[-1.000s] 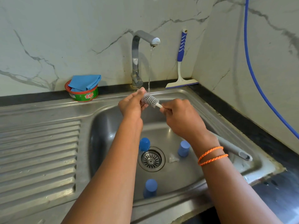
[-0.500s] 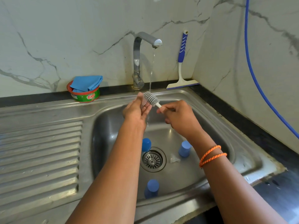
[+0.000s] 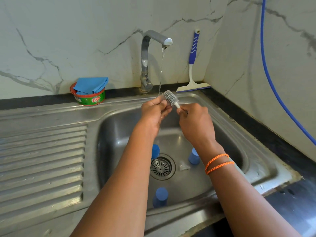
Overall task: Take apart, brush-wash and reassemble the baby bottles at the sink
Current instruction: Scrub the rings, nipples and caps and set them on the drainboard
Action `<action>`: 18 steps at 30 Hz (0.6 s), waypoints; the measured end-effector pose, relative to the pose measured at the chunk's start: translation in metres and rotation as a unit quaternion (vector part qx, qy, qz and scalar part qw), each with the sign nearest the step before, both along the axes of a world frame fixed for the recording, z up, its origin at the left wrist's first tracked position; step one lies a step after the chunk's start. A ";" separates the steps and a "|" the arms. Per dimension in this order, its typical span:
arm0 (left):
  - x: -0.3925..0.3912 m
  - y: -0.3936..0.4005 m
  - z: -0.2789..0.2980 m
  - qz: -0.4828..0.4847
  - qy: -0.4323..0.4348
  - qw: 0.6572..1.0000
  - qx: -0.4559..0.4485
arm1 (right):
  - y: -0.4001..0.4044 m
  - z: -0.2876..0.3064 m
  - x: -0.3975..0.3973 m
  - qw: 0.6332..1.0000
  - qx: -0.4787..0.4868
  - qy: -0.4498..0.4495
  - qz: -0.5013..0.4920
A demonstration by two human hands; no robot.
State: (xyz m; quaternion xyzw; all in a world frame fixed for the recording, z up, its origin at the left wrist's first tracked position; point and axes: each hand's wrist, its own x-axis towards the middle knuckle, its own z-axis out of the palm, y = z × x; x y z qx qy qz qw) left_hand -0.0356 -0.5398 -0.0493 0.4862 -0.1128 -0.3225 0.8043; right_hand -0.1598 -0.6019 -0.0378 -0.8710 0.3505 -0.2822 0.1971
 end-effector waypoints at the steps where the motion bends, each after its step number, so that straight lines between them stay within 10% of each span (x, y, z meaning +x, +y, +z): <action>1: 0.000 0.000 0.000 0.030 0.006 1.000 -0.004 | 0.000 0.002 -0.001 1.000 -0.007 0.007 0.004; 6: 0.000 -0.002 0.001 0.113 -0.070 0.991 0.022 | -0.006 0.011 -0.007 0.999 -0.044 0.029 0.000; 12: -0.008 0.000 -0.002 -0.034 -0.148 0.984 0.098 | -0.010 -0.006 0.001 1.000 0.009 -0.011 -0.026; 18: -0.006 0.000 0.004 0.061 0.048 0.997 -0.006 | -0.010 -0.006 0.003 1.000 0.006 -0.019 0.002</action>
